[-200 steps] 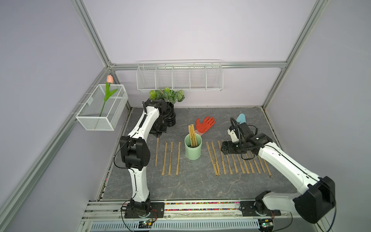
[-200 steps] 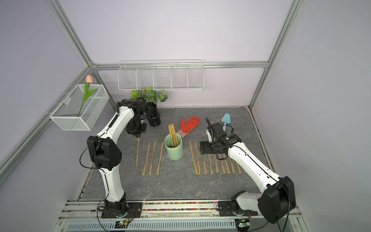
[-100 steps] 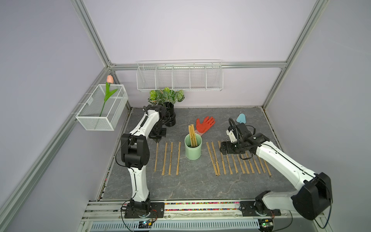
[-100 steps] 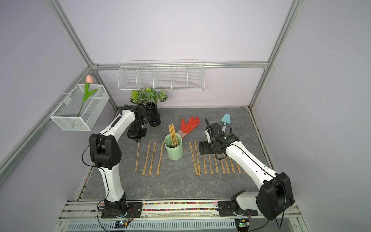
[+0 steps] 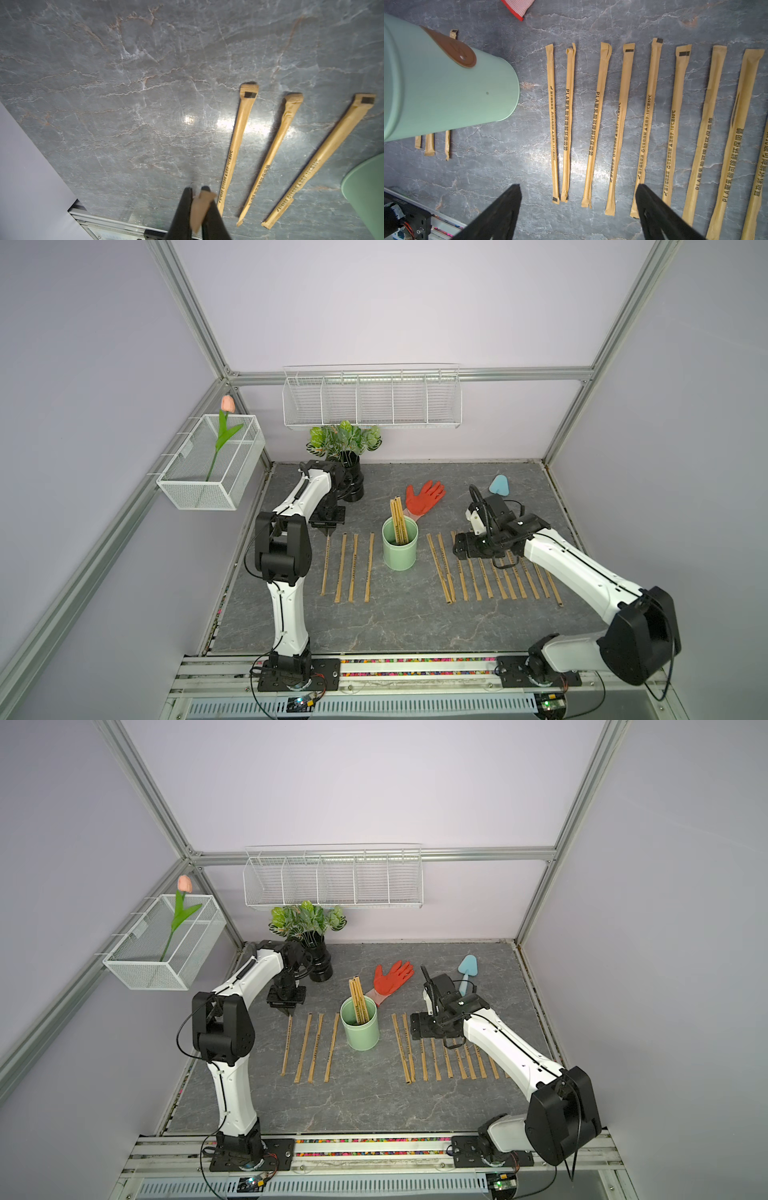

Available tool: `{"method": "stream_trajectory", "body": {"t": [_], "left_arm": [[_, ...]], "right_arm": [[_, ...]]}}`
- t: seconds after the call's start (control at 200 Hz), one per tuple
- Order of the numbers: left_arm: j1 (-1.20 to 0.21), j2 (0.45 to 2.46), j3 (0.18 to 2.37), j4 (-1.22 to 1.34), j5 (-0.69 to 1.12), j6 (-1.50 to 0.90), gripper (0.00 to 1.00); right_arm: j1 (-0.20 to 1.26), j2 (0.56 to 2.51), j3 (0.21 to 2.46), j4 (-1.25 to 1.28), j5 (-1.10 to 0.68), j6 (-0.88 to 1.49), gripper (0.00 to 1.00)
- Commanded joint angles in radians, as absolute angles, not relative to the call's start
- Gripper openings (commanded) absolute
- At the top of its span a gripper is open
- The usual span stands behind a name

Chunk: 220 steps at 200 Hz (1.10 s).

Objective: Take the straws out of the storage container
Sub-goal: Place the straw at the center of the board.

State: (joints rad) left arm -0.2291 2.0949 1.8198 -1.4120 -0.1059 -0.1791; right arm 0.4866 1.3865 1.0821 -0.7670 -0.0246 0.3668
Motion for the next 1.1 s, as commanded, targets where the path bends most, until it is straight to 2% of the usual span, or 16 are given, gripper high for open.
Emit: {"method": "stream_trajectory", "body": {"t": [0.0,1.095], "left_arm": [[-0.223,2.119,1.796,-1.385,-0.098,-0.184,0.13],[-0.218,2.171,1.774,-1.344,-0.102,-0.169,0.17]], "right_arm": [[0.482,1.4,1.072,-0.756,-0.037,0.364,0.89],[0.482,1.434,1.091,-0.762,-0.04,0.365,0.89]]}}
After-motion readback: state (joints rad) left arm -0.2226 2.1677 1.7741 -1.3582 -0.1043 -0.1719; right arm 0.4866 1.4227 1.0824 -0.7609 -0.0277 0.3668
